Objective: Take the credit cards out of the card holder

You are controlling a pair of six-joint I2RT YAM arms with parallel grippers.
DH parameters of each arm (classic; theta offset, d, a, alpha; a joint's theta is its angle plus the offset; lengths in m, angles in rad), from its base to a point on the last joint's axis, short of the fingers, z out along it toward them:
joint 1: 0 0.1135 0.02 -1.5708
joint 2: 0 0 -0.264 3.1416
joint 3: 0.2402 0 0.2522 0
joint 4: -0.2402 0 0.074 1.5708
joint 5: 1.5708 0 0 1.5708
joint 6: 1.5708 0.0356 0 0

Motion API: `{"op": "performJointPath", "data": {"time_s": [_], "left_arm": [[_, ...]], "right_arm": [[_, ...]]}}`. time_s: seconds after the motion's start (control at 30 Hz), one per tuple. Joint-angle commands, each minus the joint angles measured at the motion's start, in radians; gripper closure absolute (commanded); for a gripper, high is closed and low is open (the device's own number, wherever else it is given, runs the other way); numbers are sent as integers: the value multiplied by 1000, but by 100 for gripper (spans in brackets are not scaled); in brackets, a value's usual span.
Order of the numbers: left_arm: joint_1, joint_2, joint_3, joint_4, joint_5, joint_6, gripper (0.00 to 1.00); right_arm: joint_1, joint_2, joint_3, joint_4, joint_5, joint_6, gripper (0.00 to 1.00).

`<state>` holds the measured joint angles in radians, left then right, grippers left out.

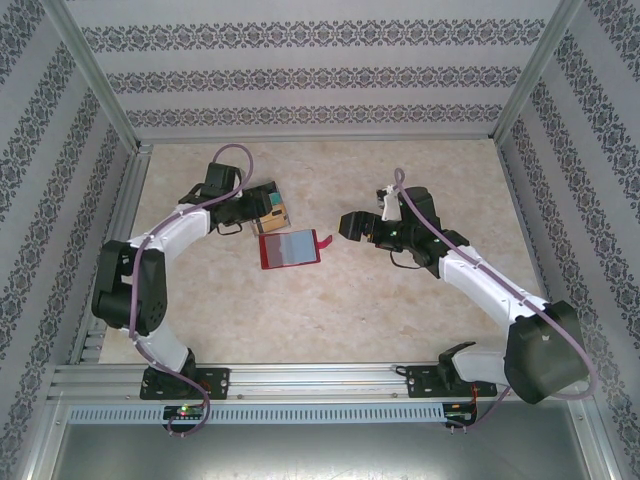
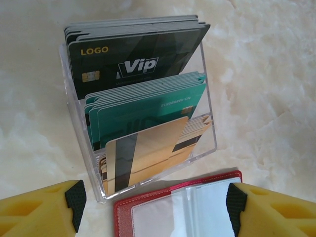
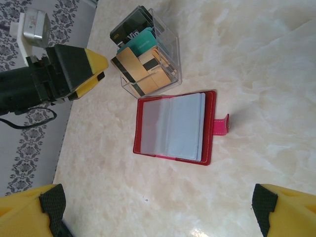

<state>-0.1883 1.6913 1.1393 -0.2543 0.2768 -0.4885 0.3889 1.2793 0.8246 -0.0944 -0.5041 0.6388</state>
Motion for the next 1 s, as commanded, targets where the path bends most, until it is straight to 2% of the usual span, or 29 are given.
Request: {"op": "performJointPath", "data": {"time_s": [0.0,0.6,0.97], "left_arm": [[5,23,27,13,19,-23,23],[6,132,133,10,8,6,24],[-21,163,175,24,87,-1,27]], "right_arm": [[10,6,34,1,15,-19,2],[11,15,26,1,9,-16,2],[11,15,19,2,12,-11,2]]}}
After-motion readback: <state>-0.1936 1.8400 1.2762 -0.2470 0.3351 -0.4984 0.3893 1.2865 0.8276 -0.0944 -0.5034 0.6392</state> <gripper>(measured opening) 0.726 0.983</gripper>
